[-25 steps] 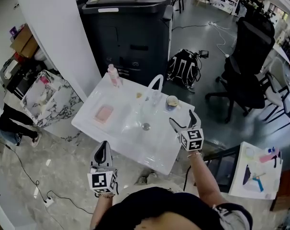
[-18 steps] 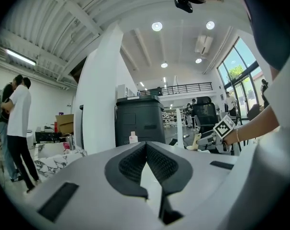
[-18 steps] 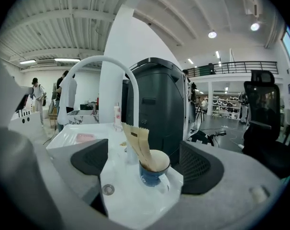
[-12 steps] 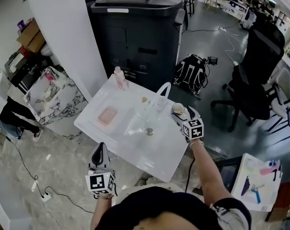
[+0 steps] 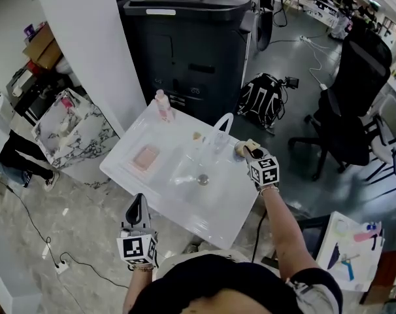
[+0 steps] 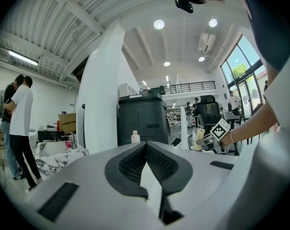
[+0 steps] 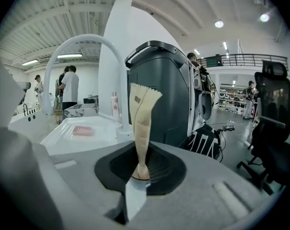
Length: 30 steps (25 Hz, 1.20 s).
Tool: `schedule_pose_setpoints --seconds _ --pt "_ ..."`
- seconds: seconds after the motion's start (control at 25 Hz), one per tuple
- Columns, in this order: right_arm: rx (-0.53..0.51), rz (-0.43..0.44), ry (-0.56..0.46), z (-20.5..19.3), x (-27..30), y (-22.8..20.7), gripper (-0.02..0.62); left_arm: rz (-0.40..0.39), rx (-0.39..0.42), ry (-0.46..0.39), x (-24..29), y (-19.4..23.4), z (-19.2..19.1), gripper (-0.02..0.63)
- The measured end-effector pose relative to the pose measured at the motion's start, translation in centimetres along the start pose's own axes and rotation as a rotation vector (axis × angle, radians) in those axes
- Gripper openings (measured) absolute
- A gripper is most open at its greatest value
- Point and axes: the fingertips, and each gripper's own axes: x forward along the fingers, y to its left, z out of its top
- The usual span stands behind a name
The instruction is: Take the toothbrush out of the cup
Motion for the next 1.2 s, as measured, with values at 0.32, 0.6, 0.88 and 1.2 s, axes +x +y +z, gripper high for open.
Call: schedule_pose_setpoints --seconds 0.32,0.6,0.88,1.2 --pt "0.043 -0.003 -0.096 2.5 -2.7 -0.3 0.035 -0.005 -0.009 -0.009 -0.3 -0.3 -0.1 0.002" --pt "0.082 -0.024 -0.201 5.2 -6.5 -0.6 0.035 -0.05 -0.004 -0.012 -0.2 -1.8 -0.1 0.002" --pt "0.102 -0.036 -0.286 7.1 -10.8 0.5 0.035 -0.095 0.0 -0.013 -0.4 -2.9 -0.1 0.002" --pt "0.142 -0.067 -0.358 6.9 -16.0 1.8 0.035 -0.15 0.007 -0.012 -0.9 -5.2 -0.5 0.002"
